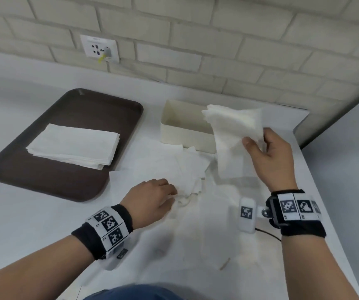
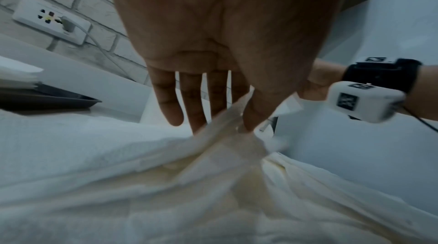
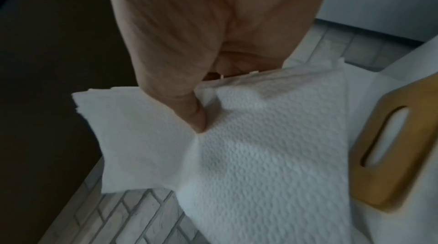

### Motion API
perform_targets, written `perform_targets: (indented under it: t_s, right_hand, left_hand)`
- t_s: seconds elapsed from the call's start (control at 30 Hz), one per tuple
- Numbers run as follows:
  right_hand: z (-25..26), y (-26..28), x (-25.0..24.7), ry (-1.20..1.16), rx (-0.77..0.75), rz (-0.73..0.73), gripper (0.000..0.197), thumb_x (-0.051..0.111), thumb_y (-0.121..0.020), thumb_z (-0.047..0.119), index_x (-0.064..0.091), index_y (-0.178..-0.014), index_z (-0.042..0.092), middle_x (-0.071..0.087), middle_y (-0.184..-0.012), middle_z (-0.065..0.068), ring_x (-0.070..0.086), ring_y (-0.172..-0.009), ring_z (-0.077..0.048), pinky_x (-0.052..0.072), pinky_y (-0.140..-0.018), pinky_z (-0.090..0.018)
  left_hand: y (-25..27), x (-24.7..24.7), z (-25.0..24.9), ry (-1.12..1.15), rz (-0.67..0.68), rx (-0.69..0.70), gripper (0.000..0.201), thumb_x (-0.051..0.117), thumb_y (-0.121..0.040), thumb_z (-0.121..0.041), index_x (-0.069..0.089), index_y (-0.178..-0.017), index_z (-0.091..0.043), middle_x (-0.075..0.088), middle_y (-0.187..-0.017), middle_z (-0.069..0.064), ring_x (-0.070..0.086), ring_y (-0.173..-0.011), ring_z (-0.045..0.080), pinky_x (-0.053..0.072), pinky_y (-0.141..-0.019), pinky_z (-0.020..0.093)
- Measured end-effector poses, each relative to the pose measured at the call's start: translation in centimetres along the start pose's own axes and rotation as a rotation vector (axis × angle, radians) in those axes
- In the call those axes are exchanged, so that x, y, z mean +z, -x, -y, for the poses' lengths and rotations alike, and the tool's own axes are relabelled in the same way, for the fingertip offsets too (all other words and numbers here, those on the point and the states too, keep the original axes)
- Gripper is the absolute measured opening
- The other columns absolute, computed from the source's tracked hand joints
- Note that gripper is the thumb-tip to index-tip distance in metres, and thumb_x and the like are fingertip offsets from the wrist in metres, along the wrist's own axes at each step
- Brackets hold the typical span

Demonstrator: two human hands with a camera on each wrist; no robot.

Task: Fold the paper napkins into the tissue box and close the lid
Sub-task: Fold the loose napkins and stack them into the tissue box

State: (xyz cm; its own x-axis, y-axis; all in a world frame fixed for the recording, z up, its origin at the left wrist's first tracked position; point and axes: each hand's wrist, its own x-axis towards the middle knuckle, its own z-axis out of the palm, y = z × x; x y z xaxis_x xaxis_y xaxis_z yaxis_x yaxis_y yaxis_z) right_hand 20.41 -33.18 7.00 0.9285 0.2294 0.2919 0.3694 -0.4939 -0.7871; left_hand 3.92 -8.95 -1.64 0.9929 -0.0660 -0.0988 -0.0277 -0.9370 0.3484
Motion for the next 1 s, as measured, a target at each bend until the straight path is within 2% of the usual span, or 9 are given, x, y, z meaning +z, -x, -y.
perform_targets:
  t_s: [0.13,0.23,0.37,0.47,0.6,0.73,0.87,0.93,1.0]
  right_hand:
    - [2.1,-5.2,1.7,0.13,-0.018,0.119,0.012,0.066,-0.094,0.03,0.07,-0.103,0.037,0.072,-0.096,0.021,0.066,-0.094,-0.009,0.047,-0.075,-0.03]
    - [2.8,-9.7,3.8,0.318,-0.056,0.232,0.024,0.063,-0.095,0.021,0.07,-0.117,0.02,0.073,-0.115,0.002,0.063,-0.111,-0.025,0.042,-0.084,-0.029]
    - [3.0,-15.1,6.7,0.628,0.002,0.4,0.04,0.057,-0.096,0.027,0.059,-0.136,0.021,0.061,-0.138,-0.009,0.054,-0.125,-0.034,0.044,-0.103,-0.038]
    - [3.5,-17.7,8.8,0.759,-0.011,0.537,0.037,0.056,-0.097,0.026,0.061,-0.133,0.023,0.062,-0.134,-0.011,0.06,-0.116,-0.034,0.05,-0.094,-0.038]
    - [4.2,-19.3,10.8,0.89,-0.138,0.74,0.028,0.055,-0.098,0.019,0.068,-0.123,0.021,0.065,-0.127,-0.008,0.059,-0.101,-0.026,0.043,-0.08,-0.03]
    - [4.6,-20.4,11.9,0.798,-0.159,0.786,0.022,0.066,-0.096,0.026,0.071,-0.117,0.021,0.067,-0.115,-0.002,0.061,-0.102,-0.024,0.05,-0.088,-0.034]
    - [2.9,-20.7,13.2,0.869,-0.126,0.873,0.03,0.068,-0.095,0.031,0.068,-0.123,0.022,0.064,-0.124,-0.003,0.06,-0.107,-0.023,0.05,-0.093,-0.035]
    - [1.6,-20.8,13.7,0.933,-0.099,0.934,0.035,0.067,-0.096,0.028,0.063,-0.13,0.021,0.061,-0.132,-0.004,0.059,-0.114,-0.024,0.047,-0.094,-0.032]
    - [0.9,-20.9,13.9,0.95,-0.097,0.953,0.038,0.065,-0.097,0.025,0.06,-0.135,0.021,0.057,-0.137,-0.005,0.057,-0.12,-0.025,0.045,-0.095,-0.031]
  left_hand:
    - [-0.1,-0.3,0.9,0.105,-0.047,-0.003,0.032,0.042,-0.109,-0.039,0.064,-0.13,-0.03,0.066,-0.118,-0.012,0.062,-0.11,0.018,0.047,-0.079,0.031]
    - [-0.4,-0.2,1.8,0.257,-0.047,-0.021,0.033,0.04,-0.108,-0.042,0.068,-0.123,-0.032,0.069,-0.114,-0.015,0.065,-0.104,0.015,0.053,-0.085,0.037]
    - [-0.5,-1.0,3.1,0.395,-0.104,-0.037,0.045,0.032,-0.102,-0.054,0.068,-0.119,-0.034,0.072,-0.109,-0.017,0.066,-0.099,0.01,0.054,-0.086,0.04]
    - [-0.4,-2.2,3.4,0.283,-0.144,0.032,0.054,0.02,-0.098,-0.057,0.061,-0.127,-0.039,0.07,-0.115,-0.016,0.065,-0.105,0.013,0.054,-0.085,0.038]
    - [-0.5,-4.3,3.1,0.406,-0.38,0.121,0.024,0.033,-0.107,-0.043,0.052,-0.121,-0.038,0.065,-0.103,-0.019,0.062,-0.089,0.008,0.053,-0.075,0.029]
    - [-0.4,-6.7,2.5,0.668,-0.53,0.053,0.012,0.041,-0.109,-0.037,0.054,-0.109,-0.036,0.056,-0.077,-0.02,0.051,-0.066,0.005,0.04,-0.062,0.015]
    - [-1.4,-6.5,3.2,0.88,-0.505,-0.086,0.035,0.04,-0.105,-0.051,0.063,-0.106,-0.024,0.068,-0.094,-0.01,0.066,-0.083,0.014,0.052,-0.072,0.03]
    - [-2.0,-5.5,3.9,0.928,-0.438,-0.18,0.053,0.04,-0.099,-0.062,0.061,-0.104,-0.014,0.066,-0.088,0.001,0.064,-0.078,0.022,0.052,-0.072,0.046]
    - [-2.3,-4.6,4.5,0.953,-0.416,-0.235,0.053,0.042,-0.098,-0.063,0.058,-0.099,-0.012,0.062,-0.08,0.003,0.059,-0.073,0.025,0.05,-0.067,0.046]
